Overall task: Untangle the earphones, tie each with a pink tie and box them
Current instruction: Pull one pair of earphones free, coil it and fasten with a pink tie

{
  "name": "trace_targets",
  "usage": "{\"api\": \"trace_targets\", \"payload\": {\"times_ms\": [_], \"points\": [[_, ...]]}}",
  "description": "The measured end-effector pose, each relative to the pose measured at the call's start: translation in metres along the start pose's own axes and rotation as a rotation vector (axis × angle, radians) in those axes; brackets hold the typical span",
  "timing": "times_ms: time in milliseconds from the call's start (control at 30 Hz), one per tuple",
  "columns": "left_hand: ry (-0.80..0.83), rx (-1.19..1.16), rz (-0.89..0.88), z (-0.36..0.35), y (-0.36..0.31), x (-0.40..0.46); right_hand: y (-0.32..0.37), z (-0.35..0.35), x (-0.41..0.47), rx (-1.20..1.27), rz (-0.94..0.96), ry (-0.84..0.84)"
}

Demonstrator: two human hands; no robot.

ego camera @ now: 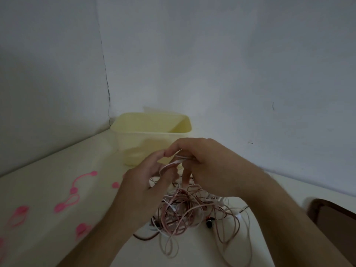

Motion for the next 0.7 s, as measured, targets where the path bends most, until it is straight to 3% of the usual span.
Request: {"api": "trace_targets", "payload": {"times_ms": [233, 400, 567, 700], "points": [[0.104, -0.346, 0.098, -0.010, 0.016, 0.004, 0.007, 0.006, -0.006, -0.093, 0.024, -0.018], [0.275, -0.346, 0.015, -0.023, 0.000, 0.002, 0.013, -0.002, -0.006, -0.092, 0.021, 0.050], [0.080, -0.472, 0.099, -0.002, 0.014, 0.005, 0.006, 0.026, -0.012, 0.024, 0.013, -0.177], [-0.105, -0.697, 0.122, 0.020, 0.024, 0.005, -0.013, 0.035, -0.015, -0.083, -0.094, -0.216]]}}
Point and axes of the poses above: each hand's wrist, its own x-axis towards the middle knuckle, its own z-axis out of the back of the hand, y = z × x, the point moved 10 cm from there along x, towards the middle knuckle, and after that the axes turned 8 degrees about y, right-handed, at the moved point
